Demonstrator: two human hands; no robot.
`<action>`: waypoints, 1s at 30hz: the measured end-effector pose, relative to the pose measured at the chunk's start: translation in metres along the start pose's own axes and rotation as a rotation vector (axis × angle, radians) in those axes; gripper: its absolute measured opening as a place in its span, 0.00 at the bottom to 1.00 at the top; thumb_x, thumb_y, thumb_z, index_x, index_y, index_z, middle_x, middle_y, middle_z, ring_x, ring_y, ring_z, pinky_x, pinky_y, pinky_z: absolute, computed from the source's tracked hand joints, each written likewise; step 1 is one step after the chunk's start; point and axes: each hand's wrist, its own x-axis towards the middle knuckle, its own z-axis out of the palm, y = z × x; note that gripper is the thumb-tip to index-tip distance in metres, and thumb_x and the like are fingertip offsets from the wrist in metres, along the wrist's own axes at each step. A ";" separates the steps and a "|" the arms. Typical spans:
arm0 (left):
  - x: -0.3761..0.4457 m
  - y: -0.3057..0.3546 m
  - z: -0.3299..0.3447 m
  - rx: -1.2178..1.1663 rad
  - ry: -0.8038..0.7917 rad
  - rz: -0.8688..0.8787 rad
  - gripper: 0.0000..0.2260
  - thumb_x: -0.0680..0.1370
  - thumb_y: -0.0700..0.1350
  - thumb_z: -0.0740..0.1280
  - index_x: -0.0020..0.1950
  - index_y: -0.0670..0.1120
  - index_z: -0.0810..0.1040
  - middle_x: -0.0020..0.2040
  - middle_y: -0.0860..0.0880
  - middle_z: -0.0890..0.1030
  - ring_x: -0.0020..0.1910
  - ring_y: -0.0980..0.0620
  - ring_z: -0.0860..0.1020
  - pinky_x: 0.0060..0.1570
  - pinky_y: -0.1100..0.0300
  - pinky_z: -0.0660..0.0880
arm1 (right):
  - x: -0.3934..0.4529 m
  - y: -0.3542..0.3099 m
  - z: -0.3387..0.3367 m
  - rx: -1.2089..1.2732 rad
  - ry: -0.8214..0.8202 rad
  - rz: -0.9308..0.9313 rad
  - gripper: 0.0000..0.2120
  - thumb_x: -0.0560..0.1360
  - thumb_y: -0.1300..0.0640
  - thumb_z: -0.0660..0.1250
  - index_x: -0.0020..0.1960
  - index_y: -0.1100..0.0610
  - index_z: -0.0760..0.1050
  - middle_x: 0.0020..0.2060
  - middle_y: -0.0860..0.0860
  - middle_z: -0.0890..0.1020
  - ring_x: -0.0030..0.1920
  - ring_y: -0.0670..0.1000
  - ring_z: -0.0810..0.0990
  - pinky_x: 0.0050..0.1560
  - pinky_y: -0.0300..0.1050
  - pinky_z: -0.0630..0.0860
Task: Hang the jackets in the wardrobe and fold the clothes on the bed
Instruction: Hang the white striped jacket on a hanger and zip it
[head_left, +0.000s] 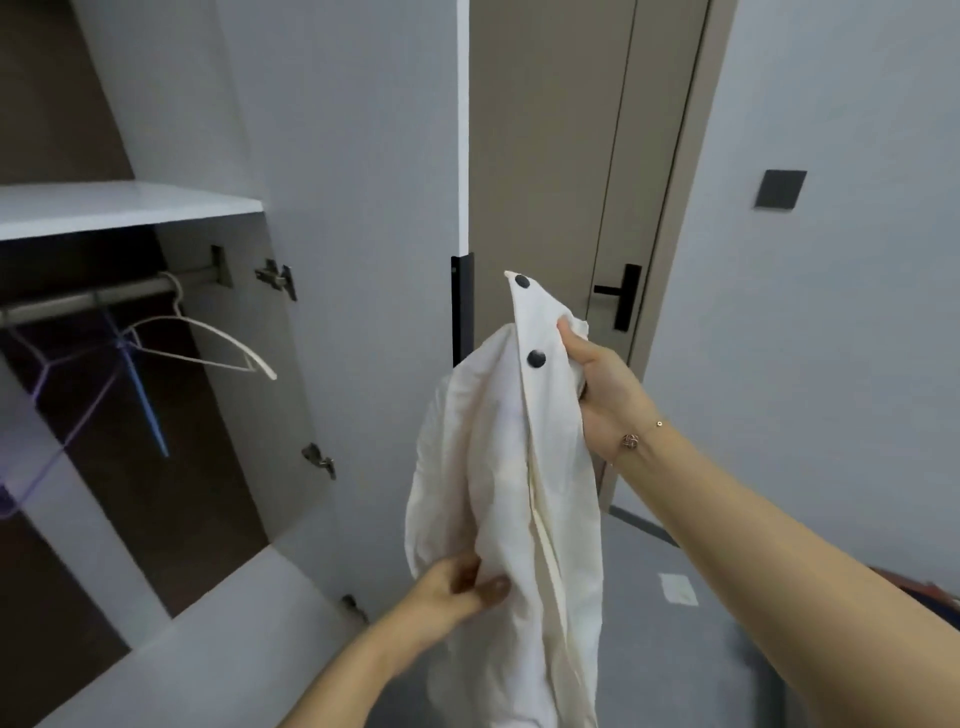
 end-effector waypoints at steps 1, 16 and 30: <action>0.004 0.004 0.006 -0.019 0.050 0.004 0.03 0.78 0.48 0.69 0.50 0.50 0.80 0.44 0.61 0.85 0.46 0.65 0.82 0.43 0.73 0.73 | 0.007 -0.002 -0.004 0.005 -0.023 0.021 0.20 0.79 0.46 0.64 0.39 0.56 0.87 0.39 0.52 0.86 0.39 0.50 0.86 0.36 0.44 0.81; -0.019 0.159 -0.027 -0.753 0.708 0.270 0.07 0.70 0.44 0.71 0.44 0.46 0.87 0.41 0.45 0.85 0.38 0.48 0.84 0.39 0.56 0.81 | 0.049 -0.005 -0.043 -1.041 -0.330 -0.420 0.27 0.68 0.56 0.74 0.60 0.50 0.64 0.52 0.43 0.70 0.52 0.44 0.74 0.44 0.37 0.73; -0.093 0.200 -0.045 -0.368 0.628 0.122 0.11 0.75 0.47 0.70 0.54 0.43 0.84 0.46 0.45 0.82 0.43 0.51 0.81 0.44 0.59 0.80 | 0.008 0.019 0.041 -0.706 -0.979 -0.250 0.12 0.81 0.57 0.62 0.63 0.54 0.77 0.52 0.46 0.83 0.51 0.39 0.80 0.49 0.31 0.73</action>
